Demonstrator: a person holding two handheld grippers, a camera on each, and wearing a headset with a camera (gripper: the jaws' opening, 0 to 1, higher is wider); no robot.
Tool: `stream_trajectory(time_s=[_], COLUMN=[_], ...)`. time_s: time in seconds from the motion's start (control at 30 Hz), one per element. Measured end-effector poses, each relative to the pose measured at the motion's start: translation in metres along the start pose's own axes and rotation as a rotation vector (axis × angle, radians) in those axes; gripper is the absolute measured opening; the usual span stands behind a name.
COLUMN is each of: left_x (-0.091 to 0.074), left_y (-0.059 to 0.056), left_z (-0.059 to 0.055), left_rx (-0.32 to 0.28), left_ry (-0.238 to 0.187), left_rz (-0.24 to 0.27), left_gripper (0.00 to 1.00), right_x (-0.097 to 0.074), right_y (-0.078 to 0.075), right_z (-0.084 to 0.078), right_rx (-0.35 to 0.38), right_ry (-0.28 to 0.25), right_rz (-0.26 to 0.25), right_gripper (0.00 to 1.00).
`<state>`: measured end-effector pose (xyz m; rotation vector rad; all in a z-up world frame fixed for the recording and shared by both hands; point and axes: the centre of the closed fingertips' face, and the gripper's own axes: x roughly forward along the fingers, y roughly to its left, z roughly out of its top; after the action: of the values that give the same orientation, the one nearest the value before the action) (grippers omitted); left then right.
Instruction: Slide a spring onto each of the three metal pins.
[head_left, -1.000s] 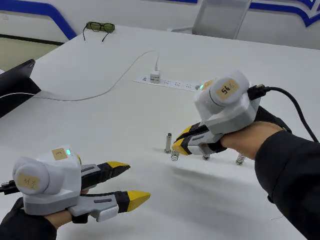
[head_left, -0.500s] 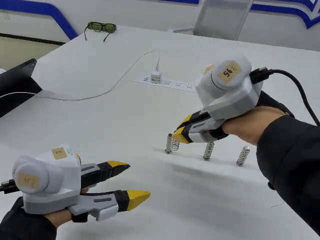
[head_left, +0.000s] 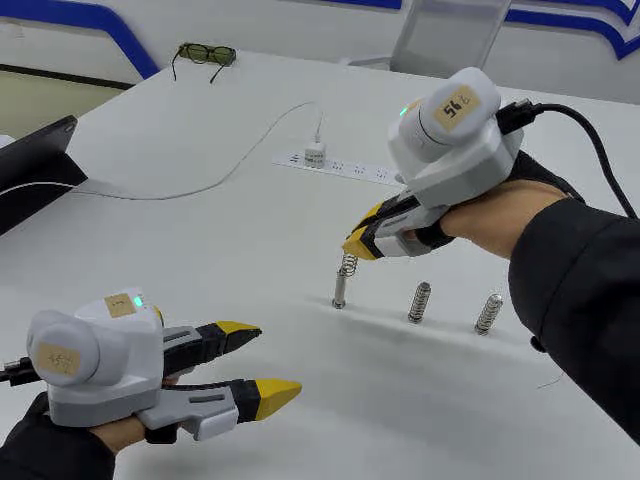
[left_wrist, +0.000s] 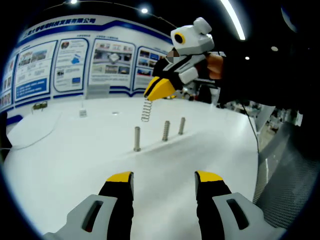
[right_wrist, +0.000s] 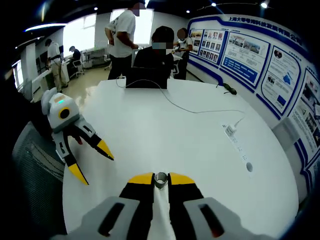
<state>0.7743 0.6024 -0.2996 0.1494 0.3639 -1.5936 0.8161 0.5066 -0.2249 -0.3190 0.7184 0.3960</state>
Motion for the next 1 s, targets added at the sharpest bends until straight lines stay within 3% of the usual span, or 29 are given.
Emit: stream_trajectory(time_s=[0.27,1.0], left_x=[0.0,0.0], left_y=[0.0,0.001], left_z=[-0.001,-0.002], left_rx=[0.0,-0.005], left_ry=[0.004,0.007], left_rz=[0.0,0.0], left_gripper=[0.5,0.5], right_x=[0.004,0.023], right_y=[-0.006,-0.013], right_z=[0.005,-0.009], right_rx=[-0.008,0.022], right_ry=[0.009,0.052], right_rz=[-0.005,0.013], right_gripper=[0.11,0.11])
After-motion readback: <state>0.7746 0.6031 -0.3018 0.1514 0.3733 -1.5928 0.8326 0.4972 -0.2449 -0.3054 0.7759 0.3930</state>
